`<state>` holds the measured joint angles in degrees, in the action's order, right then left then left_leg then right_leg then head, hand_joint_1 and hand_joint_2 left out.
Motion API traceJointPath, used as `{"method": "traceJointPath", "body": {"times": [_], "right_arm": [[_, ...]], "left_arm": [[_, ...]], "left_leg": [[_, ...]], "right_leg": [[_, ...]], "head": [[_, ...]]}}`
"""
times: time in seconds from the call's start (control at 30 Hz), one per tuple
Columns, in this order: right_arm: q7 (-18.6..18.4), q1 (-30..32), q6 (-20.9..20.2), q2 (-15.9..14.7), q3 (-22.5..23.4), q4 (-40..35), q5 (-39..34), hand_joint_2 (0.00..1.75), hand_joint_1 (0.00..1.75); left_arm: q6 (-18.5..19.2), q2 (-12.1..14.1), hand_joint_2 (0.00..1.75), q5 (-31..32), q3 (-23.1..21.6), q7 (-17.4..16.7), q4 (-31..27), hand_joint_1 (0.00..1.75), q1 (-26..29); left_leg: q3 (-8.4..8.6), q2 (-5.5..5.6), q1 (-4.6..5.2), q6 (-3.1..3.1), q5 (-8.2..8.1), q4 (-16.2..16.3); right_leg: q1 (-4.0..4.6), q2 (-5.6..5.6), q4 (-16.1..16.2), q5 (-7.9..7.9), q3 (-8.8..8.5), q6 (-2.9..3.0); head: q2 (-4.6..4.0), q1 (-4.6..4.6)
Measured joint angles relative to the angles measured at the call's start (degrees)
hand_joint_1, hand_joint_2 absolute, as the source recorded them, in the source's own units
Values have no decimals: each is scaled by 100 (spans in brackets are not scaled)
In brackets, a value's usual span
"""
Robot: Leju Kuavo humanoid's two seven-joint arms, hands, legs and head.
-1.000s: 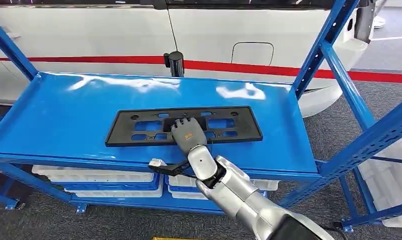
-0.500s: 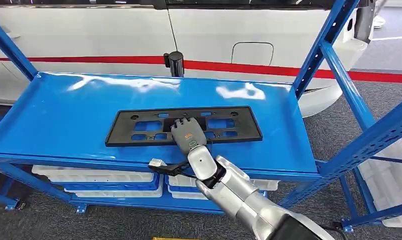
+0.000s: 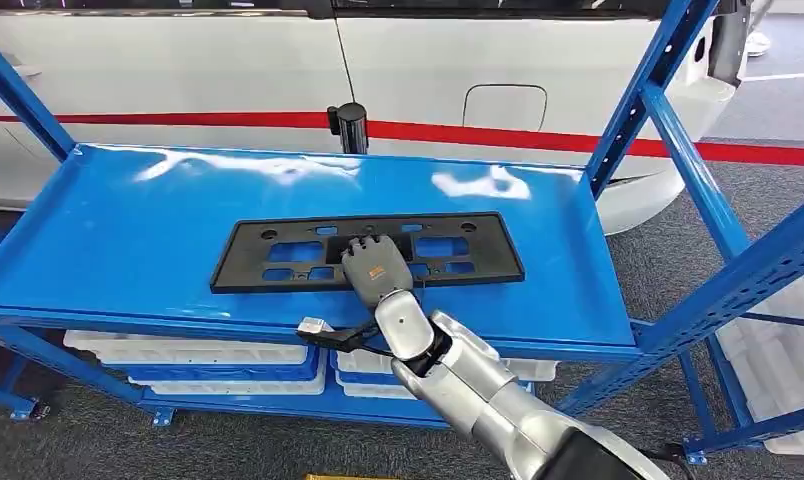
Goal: Take the parts from the cabinet and place them on the table.
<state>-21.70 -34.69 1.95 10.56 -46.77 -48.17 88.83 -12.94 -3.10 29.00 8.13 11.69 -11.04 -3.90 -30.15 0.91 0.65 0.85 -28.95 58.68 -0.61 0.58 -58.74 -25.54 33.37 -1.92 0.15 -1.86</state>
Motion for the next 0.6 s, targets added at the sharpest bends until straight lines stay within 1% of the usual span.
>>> {"method": "traceJointPath", "body": {"times": [0.07,0.1,0.13,0.17,0.2,0.23,0.27,0.3,0.33,0.37,0.4,0.43,0.47,0.5,0.53,0.57,0.6], "right_arm": [[0,-3,0,0,0,0,-4,175,175],[145,-3,145,6,0,2,-119,175,175],[524,38,570,11,37,-33,-546,175,175],[1224,216,1051,-7,180,-263,-1172,175,175],[1976,524,1471,-84,392,-836,-1912,175,175],[2891,878,1765,-272,652,-1785,-2918,175,175],[3909,1051,1925,-417,834,-2707,-4367,175,175],[4455,1019,1974,-487,942,-3213,-5852,175,175],[4678,972,1965,-548,1042,-3655,-7444,175,175],[4591,991,1956,-607,1069,-3978,-8457,175,175],[4476,1024,1954,-662,1093,-4336,-9435,175,175],[4419,1072,1954,-730,1154,-4582,-10127,175,175],[4411,1152,1958,-800,1183,-4763,-10539,175,175],[4417,1238,1976,-842,1196,-4938,-10576,175,175],[4455,1306,2035,-868,1204,-5102,-10285,175,175],[4476,1331,2101,-892,1220,-5231,-9739,175,175],[4479,1338,2158,-918,1250,-5325,-8998,175,175]], "left_arm": [[0,0,0,0,0,2,0,0,0],[2,0,0,0,0,17,0,0,0],[4,-2,0,2,0,70,0,0,5],[11,-4,0,22,0,125,0,0,13],[11,-13,0,39,2,171,2,0,31],[2,-22,0,44,9,210,2,0,59],[-9,-39,0,50,17,243,2,0,86],[-9,-42,0,52,22,258,4,0,107],[-9,-42,0,52,24,282,4,0,119],[-9,-44,0,52,26,299,4,0,117],[-9,-46,175,50,33,308,2,0,117],[-9,-44,175,50,50,313,4,0,119],[-9,-42,175,50,68,326,4,0,119],[-9,-42,175,52,85,332,4,0,118],[-11,-44,175,55,103,341,2,0,116],[-11,-42,175,70,109,343,4,0,116],[-13,-42,175,85,111,343,4,0,116]], "left_leg": [[0,0,0,0,0,0],[1,0,0,0,0,0],[5,-1,0,0,0,0],[7,-1,-1,0,0,1],[1,1,-1,0,0,4],[-27,13,2,0,0,5],[-56,19,7,4,3,6],[-61,15,7,6,4,5],[-46,10,6,6,2,4],[-36,19,6,7,2,3],[-28,26,7,5,0,2],[-33,23,9,6,-1,2],[-41,15,11,6,-1,2],[-46,3,15,7,-1,2],[-47,1,17,7,-1,2],[-44,-3,17,7,-1,2],[-44,-2,16,7,-1,2]], "right_leg": [[0,0,0,0,0,0],[0,0,0,0,-1,0],[1,0,0,0,-2,0],[3,1,0,0,-2,0],[5,0,0,0,6,0],[2,-6,-1,0,21,-1],[-2,-10,-2,1,47,-2],[-2,-7,-2,2,56,-4],[-1,-6,3,1,42,-3],[0,-10,5,-2,28,-2],[-1,-13,8,-4,19,0],[-2,-11,8,-3,22,-1],[-4,-8,8,-1,30,-3],[-6,-2,9,1,38,-4],[-8,-1,9,2,43,-5],[-7,-1,10,2,42,-5],[-6,-2,10,2,41,-5]], "head": [[0,0],[0,0],[0,0],[0,0],[0,2],[0,2],[0,-2],[0,-2],[0,-2],[0,0],[0,2],[0,2],[0,2],[0,0],[0,0],[0,0],[0,0]]}}
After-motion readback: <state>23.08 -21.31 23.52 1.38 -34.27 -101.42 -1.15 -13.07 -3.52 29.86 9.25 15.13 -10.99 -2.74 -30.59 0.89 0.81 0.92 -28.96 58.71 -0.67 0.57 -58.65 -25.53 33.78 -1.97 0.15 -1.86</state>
